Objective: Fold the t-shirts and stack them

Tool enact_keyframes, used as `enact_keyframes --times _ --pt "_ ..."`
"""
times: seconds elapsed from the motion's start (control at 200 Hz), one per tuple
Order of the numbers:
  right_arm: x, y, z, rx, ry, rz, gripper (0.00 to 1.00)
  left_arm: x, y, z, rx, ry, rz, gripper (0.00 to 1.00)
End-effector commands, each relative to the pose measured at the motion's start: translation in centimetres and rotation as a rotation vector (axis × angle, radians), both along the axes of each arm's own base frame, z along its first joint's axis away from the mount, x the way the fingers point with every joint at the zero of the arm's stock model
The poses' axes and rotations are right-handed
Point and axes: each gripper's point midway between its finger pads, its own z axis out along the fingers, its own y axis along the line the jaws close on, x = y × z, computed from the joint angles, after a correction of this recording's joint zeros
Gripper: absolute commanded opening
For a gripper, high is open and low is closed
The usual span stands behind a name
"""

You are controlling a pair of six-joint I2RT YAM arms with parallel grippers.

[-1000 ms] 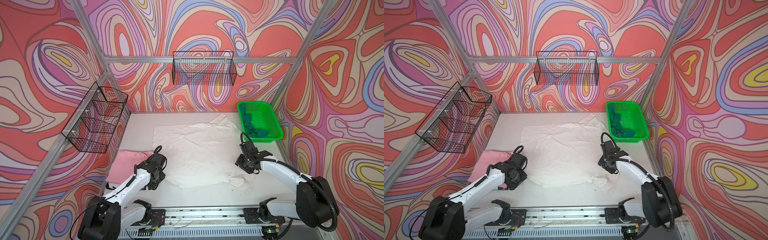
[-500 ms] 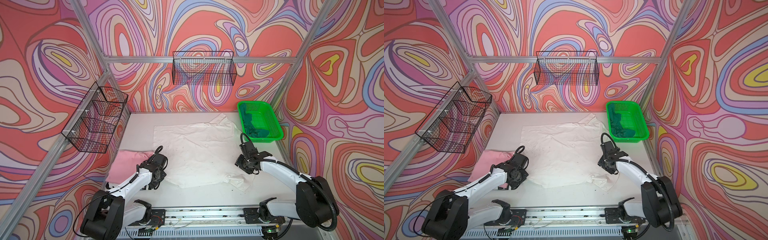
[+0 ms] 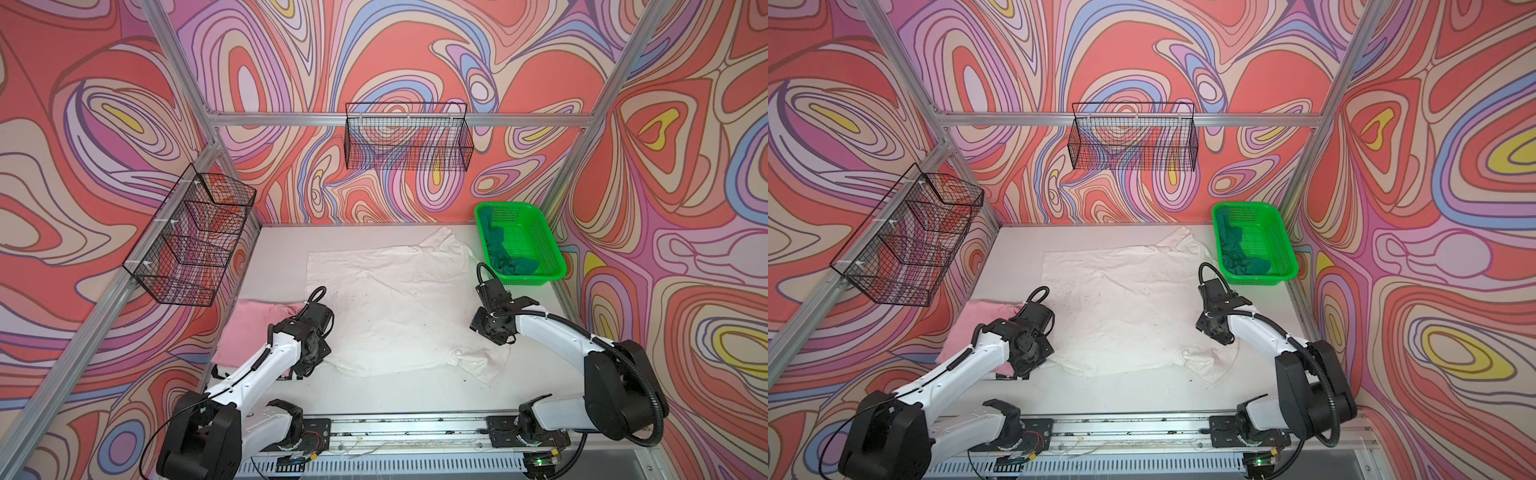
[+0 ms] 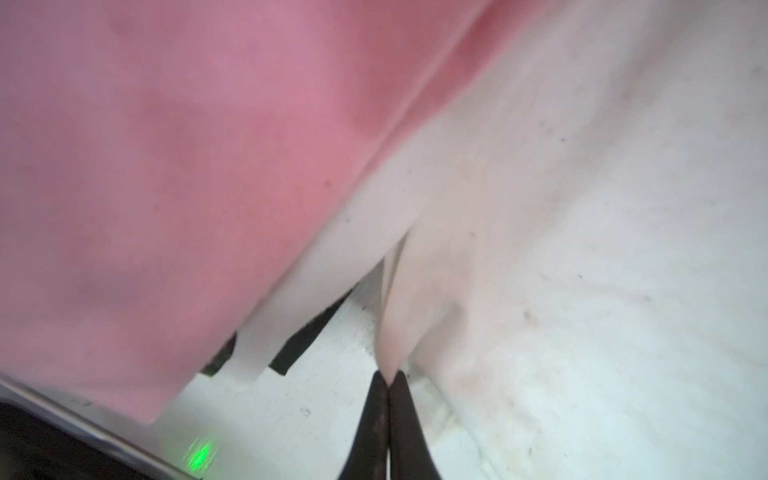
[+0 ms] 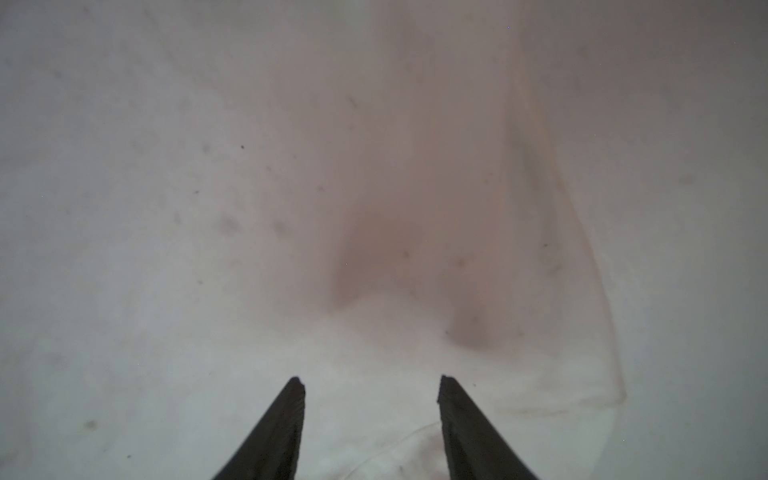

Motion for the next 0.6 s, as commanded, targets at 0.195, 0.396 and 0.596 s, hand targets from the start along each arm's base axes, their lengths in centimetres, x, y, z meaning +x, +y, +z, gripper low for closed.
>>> enact_keyframes --times 0.195,0.396,0.596 --pt "0.5 -2.0 1.0 -0.136 0.016 0.023 0.56 -1.4 0.9 5.5 0.053 0.069 -0.102 0.00" --pt "0.7 -2.1 0.5 -0.142 0.033 0.041 0.57 -2.0 0.7 6.7 0.021 0.072 -0.119 0.47" --pt "1.6 -2.3 0.4 -0.152 0.022 0.025 0.57 -0.9 0.1 7.5 -0.011 -0.004 -0.121 0.57"
